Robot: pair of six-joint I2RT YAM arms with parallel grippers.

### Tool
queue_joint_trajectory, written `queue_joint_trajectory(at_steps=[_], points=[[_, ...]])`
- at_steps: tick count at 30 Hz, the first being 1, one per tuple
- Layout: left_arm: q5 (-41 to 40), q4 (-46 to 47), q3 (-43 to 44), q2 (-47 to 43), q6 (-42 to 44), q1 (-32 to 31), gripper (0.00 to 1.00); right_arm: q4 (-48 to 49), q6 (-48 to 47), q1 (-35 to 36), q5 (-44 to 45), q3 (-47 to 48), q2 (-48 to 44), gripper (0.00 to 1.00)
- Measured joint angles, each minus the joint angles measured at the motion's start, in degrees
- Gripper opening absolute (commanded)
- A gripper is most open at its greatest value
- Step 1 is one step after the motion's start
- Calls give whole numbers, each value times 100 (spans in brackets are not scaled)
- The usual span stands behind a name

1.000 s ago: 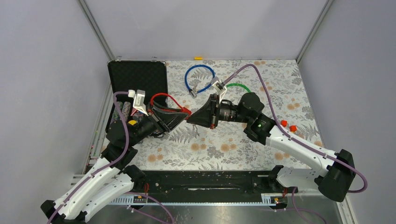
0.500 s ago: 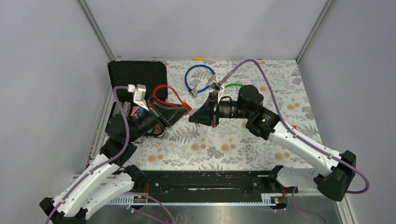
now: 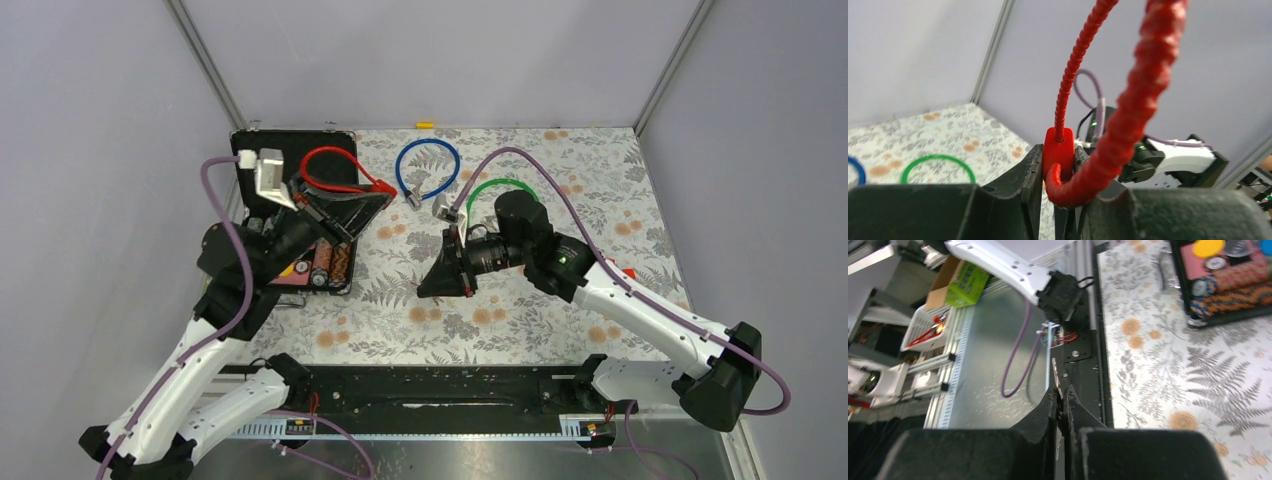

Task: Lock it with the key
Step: Place the lock at the center of the board.

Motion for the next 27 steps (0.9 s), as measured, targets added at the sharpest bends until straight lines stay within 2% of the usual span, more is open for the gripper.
queue_joint_trajectory(at_steps=[3, 7, 11, 14, 18, 24, 27], points=[[-92, -332, -17, 197, 122, 4, 0, 111, 240, -74, 522, -120, -20, 0], [-297, -798, -175, 544, 247, 66, 0, 245, 925, -428, 1670, -232, 66, 0], [-422, -1150, -516, 1252, 271, 192, 0, 463, 1856, -782, 2881, -232, 699, 0], [-483, -1320, -894, 2146, 267, 254, 0, 529, 2439, -857, 3523, -232, 1419, 0], [-494, -1405, -1408, 3294, 234, 323, 0, 706, 3023, -857, 4006, -232, 2345, 0], [-448, -1259, -1591, 4273, 83, 426, 0, 723, 3447, -844, 4332, -2, 3536, 6], [-398, -1040, -1593, 4559, -50, 448, 9, 645, 3515, -802, 4378, 243, 3921, 11]])
